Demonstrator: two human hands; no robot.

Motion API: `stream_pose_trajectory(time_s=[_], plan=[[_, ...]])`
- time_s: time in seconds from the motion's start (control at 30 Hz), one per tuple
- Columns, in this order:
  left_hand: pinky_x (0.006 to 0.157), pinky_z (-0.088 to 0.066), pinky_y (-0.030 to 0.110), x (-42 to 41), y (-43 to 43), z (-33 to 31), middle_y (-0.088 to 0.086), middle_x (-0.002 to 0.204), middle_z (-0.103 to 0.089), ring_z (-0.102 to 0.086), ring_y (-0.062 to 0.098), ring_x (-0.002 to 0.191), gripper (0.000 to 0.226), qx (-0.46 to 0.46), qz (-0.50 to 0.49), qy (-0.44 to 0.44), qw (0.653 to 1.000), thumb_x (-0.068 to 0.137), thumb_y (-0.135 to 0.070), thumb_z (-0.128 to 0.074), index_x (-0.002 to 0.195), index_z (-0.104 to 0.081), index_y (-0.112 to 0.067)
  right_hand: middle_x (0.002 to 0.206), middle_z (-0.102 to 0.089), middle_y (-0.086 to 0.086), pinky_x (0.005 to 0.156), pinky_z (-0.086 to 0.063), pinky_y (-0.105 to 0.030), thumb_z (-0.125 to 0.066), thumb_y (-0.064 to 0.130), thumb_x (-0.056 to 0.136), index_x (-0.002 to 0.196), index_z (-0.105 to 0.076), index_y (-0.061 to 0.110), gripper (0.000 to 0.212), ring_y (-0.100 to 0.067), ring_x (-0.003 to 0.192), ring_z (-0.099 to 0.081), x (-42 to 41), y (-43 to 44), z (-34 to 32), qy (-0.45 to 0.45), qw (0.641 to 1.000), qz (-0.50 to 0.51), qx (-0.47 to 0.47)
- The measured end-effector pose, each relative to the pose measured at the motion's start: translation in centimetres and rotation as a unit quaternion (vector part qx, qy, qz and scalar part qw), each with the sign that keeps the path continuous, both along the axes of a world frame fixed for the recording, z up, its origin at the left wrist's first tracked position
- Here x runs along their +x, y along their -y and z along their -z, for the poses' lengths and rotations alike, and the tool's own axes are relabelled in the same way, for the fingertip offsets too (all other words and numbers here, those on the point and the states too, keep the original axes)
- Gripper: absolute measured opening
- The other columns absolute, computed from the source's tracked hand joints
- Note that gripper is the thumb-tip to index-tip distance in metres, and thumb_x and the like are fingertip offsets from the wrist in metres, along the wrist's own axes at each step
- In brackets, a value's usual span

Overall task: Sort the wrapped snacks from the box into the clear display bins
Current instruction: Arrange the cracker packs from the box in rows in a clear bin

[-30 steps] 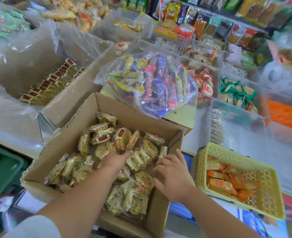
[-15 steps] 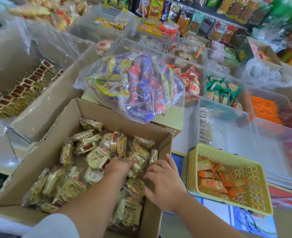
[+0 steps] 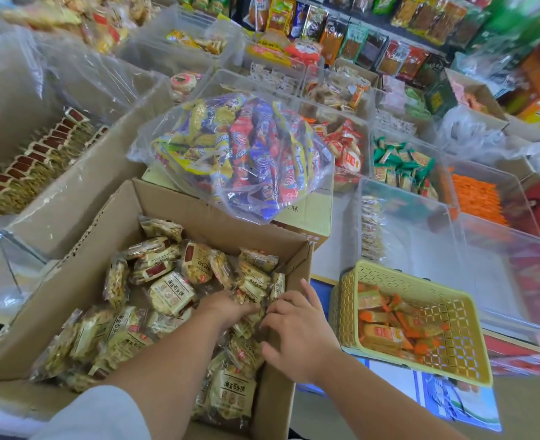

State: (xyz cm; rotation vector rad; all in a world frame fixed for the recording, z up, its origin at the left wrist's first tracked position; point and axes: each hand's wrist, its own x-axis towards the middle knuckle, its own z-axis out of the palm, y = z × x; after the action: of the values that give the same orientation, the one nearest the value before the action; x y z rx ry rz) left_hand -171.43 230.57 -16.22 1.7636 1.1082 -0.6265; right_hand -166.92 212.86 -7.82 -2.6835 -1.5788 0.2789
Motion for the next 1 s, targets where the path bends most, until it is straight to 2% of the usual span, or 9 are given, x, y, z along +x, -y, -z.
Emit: stream_pose_trajectory(time_s=[0.1, 0.2, 0.37, 0.53, 0.67, 0.83, 0.9, 0.93, 1.0], plan=[[0.081, -0.055, 0.036, -0.2, 0.4, 0.1, 0.007, 0.146, -0.056, -0.063, 0.028, 0.114, 0.088, 0.02, -0.022, 0.026, 0.999, 0.076, -0.054, -0.083, 0.151, -0.046, -0.023, 0.098, -0.062, 0.019, 0.122, 0.014, -0.046, -0.047, 0.059, 0.08, 0.093, -0.074, 0.036, 0.037, -0.015, 0.117, -0.049, 0.0, 0.0, 0.0, 0.003, 1.0, 0.001, -0.003], [0.068, -0.051, 0.029, -1.0, -0.1, -0.1, 0.004, 0.148, -0.055, -0.062, 0.024, 0.11, 0.086, 0.013, -0.026, 0.041, 0.999, 0.078, -0.045, -0.084, 0.152, -0.045, -0.026, 0.097, -0.063, 0.018, 0.121, 0.017, -0.044, -0.048, 0.059, 0.08, 0.094, -0.074, 0.036, 0.037, -0.015, 0.115, -0.049, 0.1, 0.1, 0.0, 0.007, 1.0, -0.001, -0.001], [0.1, -0.054, 0.05, -3.0, -1.2, 0.1, 0.007, 0.142, -0.058, -0.06, 0.032, 0.12, 0.081, -0.034, -0.076, 0.068, 0.994, 0.075, -0.03, -0.088, 0.147, -0.05, -0.02, 0.097, -0.063, 0.019, 0.122, 0.014, -0.045, -0.046, 0.062, 0.081, 0.094, -0.073, 0.037, 0.039, -0.015, 0.114, -0.05, 0.0, 0.1, 0.1, 0.005, 1.0, -0.005, 0.007], [0.079, -0.052, 0.038, -5.1, -2.5, -0.4, 0.002, 0.113, -0.064, -0.06, 0.019, 0.09, 0.079, -0.042, -0.147, 0.105, 0.983, 0.075, -0.021, -0.088, 0.145, -0.052, -0.014, 0.099, -0.064, 0.018, 0.12, 0.018, -0.044, -0.044, 0.063, 0.083, 0.098, -0.073, 0.037, 0.042, -0.017, 0.114, -0.052, 0.1, 0.2, 0.1, -0.002, 1.0, -0.015, 0.012], [0.091, -0.053, 0.041, -6.1, -2.8, -1.4, 0.012, 0.141, -0.059, -0.06, 0.025, 0.104, 0.08, -0.032, -0.197, 0.138, 0.97, 0.077, -0.016, -0.087, 0.148, -0.049, -0.014, 0.099, -0.065, 0.02, 0.12, 0.019, -0.042, -0.043, 0.063, 0.084, 0.097, -0.074, 0.037, 0.042, -0.016, 0.113, -0.052, 0.4, 0.3, 0.3, -0.01, 0.999, -0.027, 0.031], [0.105, -0.047, 0.058, -7.2, -1.7, -3.9, 0.015, 0.136, -0.06, -0.057, 0.046, 0.127, 0.078, -0.014, -0.248, 0.177, 0.952, 0.079, -0.011, -0.085, 0.147, -0.049, -0.02, 0.122, -0.059, 0.022, 0.119, 0.021, -0.04, -0.035, 0.069, 0.087, 0.12, -0.064, 0.042, 0.052, -0.01, 0.126, -0.043, 1.2, 0.5, -0.1, -0.074, 0.994, -0.054, 0.056], [0.096, -0.054, 0.055, -7.7, -0.8, -5.5, 0.012, 0.135, -0.059, -0.066, 0.041, 0.116, 0.075, 0.008, -0.267, 0.185, 0.946, 0.078, -0.012, -0.086, 0.144, -0.051, -0.023, 0.133, -0.053, 0.022, 0.118, 0.02, -0.034, -0.031, 0.07, 0.087, 0.13, -0.057, 0.043, 0.057, -0.007, 0.132, -0.038, 1.9, 0.3, -0.5, -0.134, 0.986, -0.045, 0.09], [0.083, -0.061, 0.047, -8.1, -0.3, -6.3, 0.009, 0.133, -0.06, -0.074, 0.029, 0.095, 0.073, 0.022, -0.278, 0.19, 0.941, 0.078, -0.013, -0.086, 0.143, -0.053, -0.024, 0.134, -0.051, 0.021, 0.117, 0.016, -0.027, -0.032, 0.07, 0.088, 0.132, -0.056, 0.042, 0.058, -0.006, 0.133, -0.039, 2.3, 0.2, -0.8, -0.169, 0.977, -0.034, 0.123], [0.057, -0.056, 0.029, -8.9, 0.6, -8.2, 0.002, 0.126, -0.061, -0.063, 0.008, 0.057, 0.073, 0.039, -0.304, 0.211, 0.928, 0.079, -0.019, -0.086, 0.143, -0.052, -0.026, 0.133, -0.049, 0.018, 0.116, -0.001, -0.016, -0.036, 0.067, 0.091, 0.134, -0.057, 0.034, 0.058, -0.008, 0.132, -0.041, 3.4, -0.1, -1.6, -0.247, 0.95, -0.007, 0.189]])
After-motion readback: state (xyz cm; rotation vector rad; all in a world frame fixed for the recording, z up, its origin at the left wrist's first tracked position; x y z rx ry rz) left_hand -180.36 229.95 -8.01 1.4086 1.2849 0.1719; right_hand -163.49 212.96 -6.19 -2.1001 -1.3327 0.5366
